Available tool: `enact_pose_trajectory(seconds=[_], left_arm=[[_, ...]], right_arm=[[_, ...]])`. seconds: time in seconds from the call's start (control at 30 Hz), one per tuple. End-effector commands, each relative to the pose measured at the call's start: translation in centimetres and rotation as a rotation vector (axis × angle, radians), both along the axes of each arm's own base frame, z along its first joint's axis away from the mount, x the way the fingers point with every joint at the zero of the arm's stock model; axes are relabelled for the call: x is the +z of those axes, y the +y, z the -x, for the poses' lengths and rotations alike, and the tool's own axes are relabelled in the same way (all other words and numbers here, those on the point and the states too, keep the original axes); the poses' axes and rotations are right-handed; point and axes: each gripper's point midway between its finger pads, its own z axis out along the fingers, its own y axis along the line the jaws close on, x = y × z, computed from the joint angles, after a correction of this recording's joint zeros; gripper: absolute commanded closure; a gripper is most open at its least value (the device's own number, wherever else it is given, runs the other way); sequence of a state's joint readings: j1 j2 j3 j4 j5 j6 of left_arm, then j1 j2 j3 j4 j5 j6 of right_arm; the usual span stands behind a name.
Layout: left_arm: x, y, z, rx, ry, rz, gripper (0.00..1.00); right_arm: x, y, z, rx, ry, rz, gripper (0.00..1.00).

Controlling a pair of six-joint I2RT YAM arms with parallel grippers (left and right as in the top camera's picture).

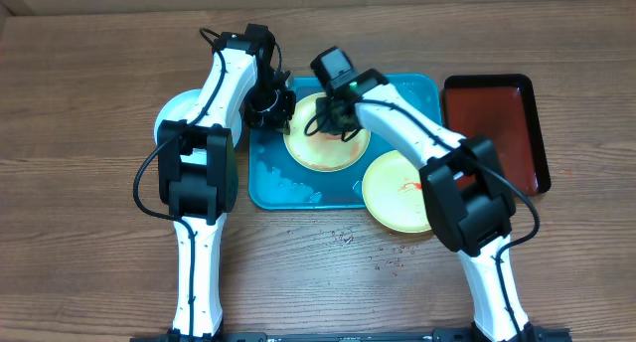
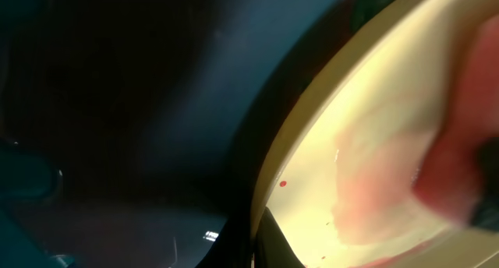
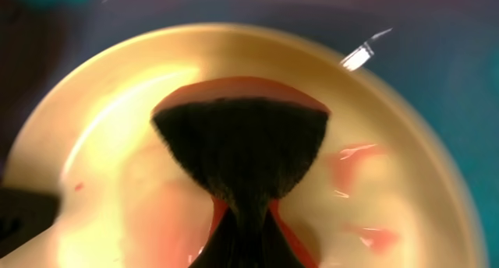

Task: Clean dirty plates on tray and stack at the side
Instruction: 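Scrub the yellow plate with the sponge while the left gripper holds it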

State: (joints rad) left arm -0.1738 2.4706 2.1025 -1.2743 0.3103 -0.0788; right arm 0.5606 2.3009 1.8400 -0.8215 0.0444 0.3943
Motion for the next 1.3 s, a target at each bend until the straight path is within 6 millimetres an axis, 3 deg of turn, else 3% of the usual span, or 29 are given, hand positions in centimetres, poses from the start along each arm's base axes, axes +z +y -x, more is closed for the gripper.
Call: enact_pose_trajectory(seconds=[0.0, 0.13, 0.3, 0.47, 0.67, 0.83, 1.07, 1.27], left_arm=[[-0.6, 1.8, -0.5, 0.029, -0.005, -0.059, 0.96], [-0.6, 1.8, -0.5, 0.031, -0.004, -0.06, 0.96], [-0.6, 1.8, -0.5, 0.047, 0.0, -0.062, 0.96], [-0.6, 1.8, -0.5, 0.047, -0.001, -0.062, 0.96], [-0.7, 2.3, -0.5, 0.045, -0.005, -0.088, 0.96], [-0.7, 2.3, -0.5, 0.045, -0.004, -0.088, 0.96], [-0.7, 2.3, -0.5, 0.045, -0.003, -0.089, 0.96], [-0.7, 2.2, -0.4, 0.045, -0.001, -0.088, 0.96]], right_arm=[[-0.9, 3.7, 1.7, 0.056, 0.032, -0.047, 0.96], [-1.4, 5.9, 3.9, 0.115, 0.086, -0.082, 0.96], [0.1, 6.9, 5.0, 0.14, 0.147, -0.132, 0.96], [1.1, 4.4, 4.6, 0.147, 0.18, -0.078, 0.96], [0.4, -1.6, 2.6, 0.03, 0.176, 0.066, 0.96], [0.4, -3.8, 0.8, -0.022, 0.137, 0.093, 0.96], [-2.5, -4.5, 1.1, -0.039, 0.193, 0.122, 0.96], [-3.2, -3.1, 4.1, -0.008, 0.334, 0.05, 0.96]])
